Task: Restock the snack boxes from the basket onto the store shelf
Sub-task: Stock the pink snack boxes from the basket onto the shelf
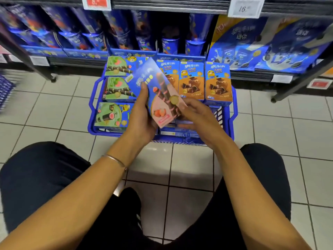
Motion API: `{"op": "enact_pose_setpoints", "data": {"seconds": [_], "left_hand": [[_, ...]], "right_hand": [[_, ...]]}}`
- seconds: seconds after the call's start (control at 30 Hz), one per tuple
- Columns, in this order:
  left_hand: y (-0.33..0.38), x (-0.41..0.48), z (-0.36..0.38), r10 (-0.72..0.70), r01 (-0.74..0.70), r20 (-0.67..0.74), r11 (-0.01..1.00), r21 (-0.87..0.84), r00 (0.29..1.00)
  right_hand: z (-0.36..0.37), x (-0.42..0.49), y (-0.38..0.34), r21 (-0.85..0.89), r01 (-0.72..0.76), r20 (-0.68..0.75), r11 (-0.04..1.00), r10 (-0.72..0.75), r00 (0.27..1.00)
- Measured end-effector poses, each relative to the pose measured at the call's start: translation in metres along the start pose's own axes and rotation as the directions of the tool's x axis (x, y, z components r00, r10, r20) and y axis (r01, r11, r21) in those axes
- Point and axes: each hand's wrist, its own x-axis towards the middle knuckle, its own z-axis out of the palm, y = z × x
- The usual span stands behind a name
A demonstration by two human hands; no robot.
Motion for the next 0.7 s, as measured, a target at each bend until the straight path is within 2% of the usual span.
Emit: {"op": "enact_pose_setpoints", "data": {"seconds": [0.1, 0.13, 0.17, 0.23, 0.33, 0.4, 0.47, 0.57, 0.63, 0.7], "left_hand": [[0.013, 0.01, -0.014, 0.008, -0.008, -0.004, 1.0, 0.01, 1.0], [0.016, 0.012, -0.018, 0.001, -0.001, -0.011, 1.0, 0.024, 1.0], [0.016, 0.015, -0.022, -0.006, 0.006, -0.018, 0.999, 0.037, 1.0], [0.016, 0.018, -0.027, -0.024, 0.025, -0.033, 0.998, 0.05, 0.999], [0.011, 0.02, -0.037, -0.07, 0.07, -0.063, 0.998, -0.004, 0.996], [0.009, 0.02, -0.039, -0.113, 0.107, -0.058, 0.989, -0.105, 0.992], [0.008, 0.023, -0.038, -0.125, 0.118, -0.028, 0.976, -0.182, 0.992], [0.007, 0.028, -0.033, -0.125, 0.119, -0.015, 0.969, -0.217, 0.992], [0.006, 0.029, -0.029, -0.14, 0.131, -0.033, 0.973, -0.192, 0.99], [0.007, 0.03, -0.029, -0.096, 0.091, -0.066, 0.992, -0.083, 0.993]], "right_hand": [[-0.011, 0.011, 0.012, -0.152, -0.074, -0.123, 0.986, 0.055, 0.991], [-0.017, 0.016, 0.019, -0.267, -0.086, -0.174, 0.96, 0.04, 0.984], [-0.022, 0.021, 0.028, -0.416, -0.105, -0.184, 0.903, 0.03, 0.983], [-0.028, 0.035, 0.042, -0.677, -0.148, -0.109, 0.721, 0.101, 0.989], [-0.025, 0.052, 0.054, -0.879, -0.107, -0.005, 0.465, 0.216, 0.976], [-0.019, 0.06, 0.059, -0.955, -0.071, -0.002, 0.286, 0.237, 0.972], [-0.015, 0.067, 0.063, -0.982, -0.06, -0.002, 0.18, 0.307, 0.952], [-0.014, 0.073, 0.067, -0.984, -0.06, 0.016, 0.169, 0.42, 0.907], [-0.015, 0.073, 0.066, -0.989, -0.057, -0.003, 0.138, 0.366, 0.931], [-0.015, 0.071, 0.061, -0.995, -0.042, -0.016, 0.089, 0.269, 0.963]]}}
